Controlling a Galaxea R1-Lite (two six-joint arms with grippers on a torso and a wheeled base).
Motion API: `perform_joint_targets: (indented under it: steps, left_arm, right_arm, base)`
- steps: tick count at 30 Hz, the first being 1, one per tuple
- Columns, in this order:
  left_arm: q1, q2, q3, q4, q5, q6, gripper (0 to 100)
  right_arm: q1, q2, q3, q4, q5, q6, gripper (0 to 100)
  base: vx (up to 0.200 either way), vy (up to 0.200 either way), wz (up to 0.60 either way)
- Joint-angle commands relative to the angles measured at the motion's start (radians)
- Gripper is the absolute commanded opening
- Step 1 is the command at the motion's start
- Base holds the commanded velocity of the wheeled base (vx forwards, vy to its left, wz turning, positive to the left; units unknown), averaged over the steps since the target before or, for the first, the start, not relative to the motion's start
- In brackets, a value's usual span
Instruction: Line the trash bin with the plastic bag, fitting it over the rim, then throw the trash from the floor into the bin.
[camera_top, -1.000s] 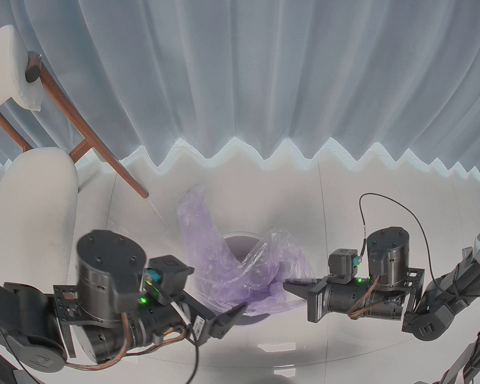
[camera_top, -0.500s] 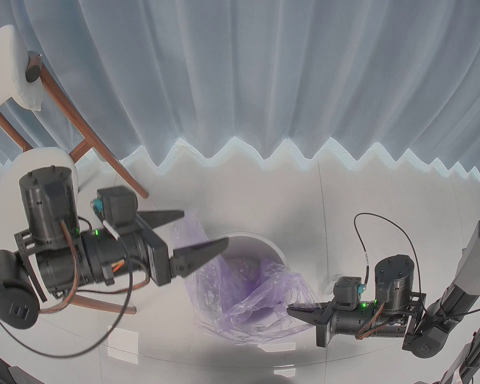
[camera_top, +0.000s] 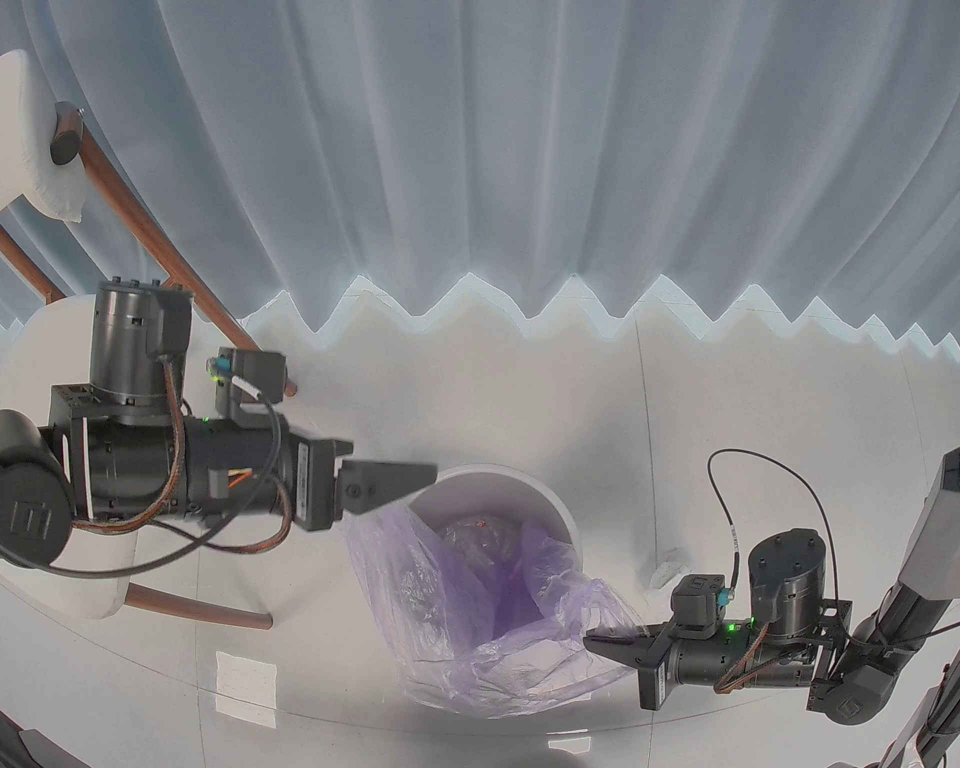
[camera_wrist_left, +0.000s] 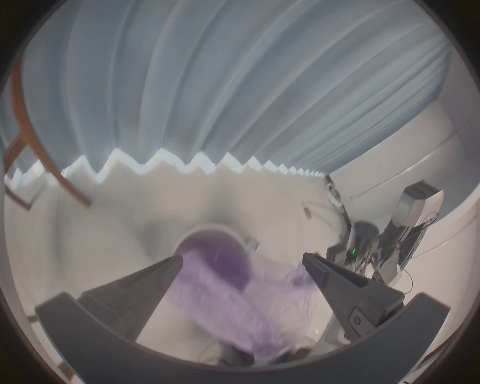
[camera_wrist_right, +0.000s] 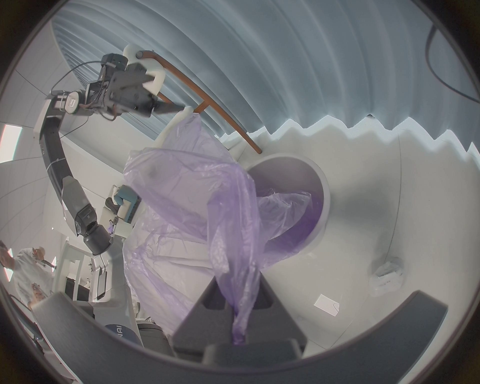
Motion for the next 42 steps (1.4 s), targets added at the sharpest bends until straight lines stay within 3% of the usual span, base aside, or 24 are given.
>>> perform_joint_targets:
  steps: [1, 12, 21, 24, 36, 37, 42]
  left_arm:
    - [0.047, -0.085, 0.012, 0.246, 0.057, 0.009, 100]
    - [0.053, -0.016, 0.062, 0.231, 0.064, 0.015, 100]
    - [0.035, 0.081, 0.033, 0.204, 0.116, 0.009, 100]
    - [0.021, 0.113, 0.033, 0.171, 0.148, 0.006, 100]
    - [0.027, 0.187, 0.046, 0.074, 0.154, 0.007, 100]
    - [0.027, 0.182, 0.052, 0.076, 0.156, 0.009, 0]
    - [0.03, 0.131, 0.092, 0.08, 0.183, 0.012, 0]
  right_arm:
    - [-0.002, 0.017, 0.017, -0.009, -0.047, 0.003, 0]
    - [0.0, 0.017, 0.007, -0.012, -0.052, 0.001, 0]
    - [0.014, 0.019, 0.0, -0.012, -0.054, -0.002, 0]
    - [0.014, 0.019, 0.003, -0.012, -0.054, -0.002, 0]
    - [0.012, 0.029, 0.0, -0.012, -0.052, -0.002, 0]
    - [0.011, 0.031, -0.001, -0.013, -0.054, -0.002, 0]
    - [-0.037, 0.049, -0.044, -0.016, -0.054, 0.001, 0]
  base:
    - [0.0, 0.0, 0.0]
    - [0.0, 0.0, 0.0]
    - [0.0, 0.0, 0.0]
    - [0.0, 0.0, 0.0]
    - [0.0, 0.0, 0.0]
    - [0.0, 0.0, 0.0]
    - [0.0, 0.0, 0.0]
